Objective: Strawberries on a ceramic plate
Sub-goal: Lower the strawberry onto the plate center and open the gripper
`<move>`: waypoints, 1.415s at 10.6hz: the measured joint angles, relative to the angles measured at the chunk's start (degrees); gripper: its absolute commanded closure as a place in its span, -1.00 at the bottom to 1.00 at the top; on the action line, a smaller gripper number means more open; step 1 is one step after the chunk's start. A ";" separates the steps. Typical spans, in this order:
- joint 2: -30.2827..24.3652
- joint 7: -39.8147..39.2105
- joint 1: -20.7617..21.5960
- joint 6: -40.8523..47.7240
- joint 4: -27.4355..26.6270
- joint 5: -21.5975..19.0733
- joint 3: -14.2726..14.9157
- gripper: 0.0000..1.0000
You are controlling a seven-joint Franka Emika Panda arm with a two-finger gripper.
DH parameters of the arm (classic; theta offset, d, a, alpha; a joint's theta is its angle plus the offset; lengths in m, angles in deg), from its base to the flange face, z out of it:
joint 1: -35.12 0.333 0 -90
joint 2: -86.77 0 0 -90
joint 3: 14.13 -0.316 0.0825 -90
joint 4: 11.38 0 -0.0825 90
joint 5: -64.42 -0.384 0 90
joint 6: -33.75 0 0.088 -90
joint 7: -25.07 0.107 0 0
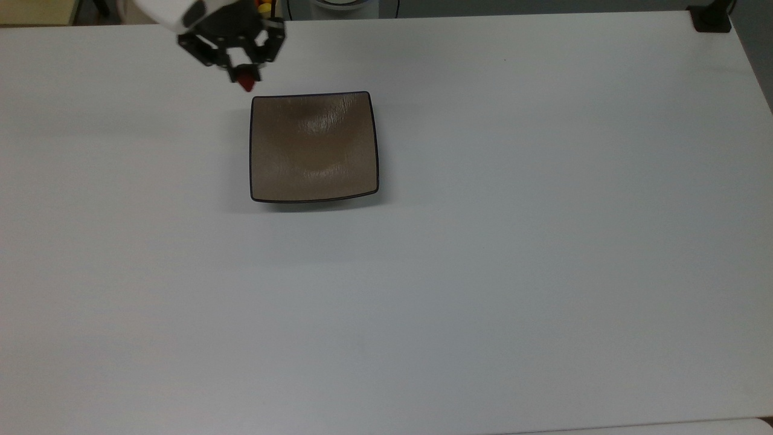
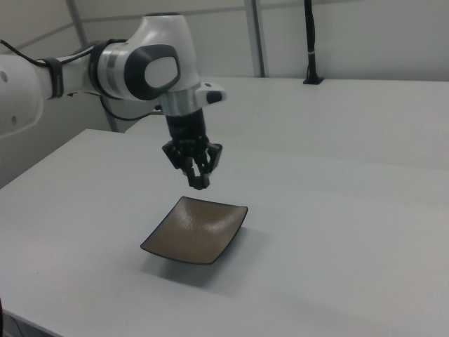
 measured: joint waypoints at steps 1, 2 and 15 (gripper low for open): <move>0.01 4.82 0.38 0.50 -0.13 -0.01 -2.00 0.87; 0.03 9.34 0.96 0.53 -0.31 -0.01 -3.23 0.87; 9.64 19.12 4.30 -16.74 -9.06 0.16 -4.15 0.03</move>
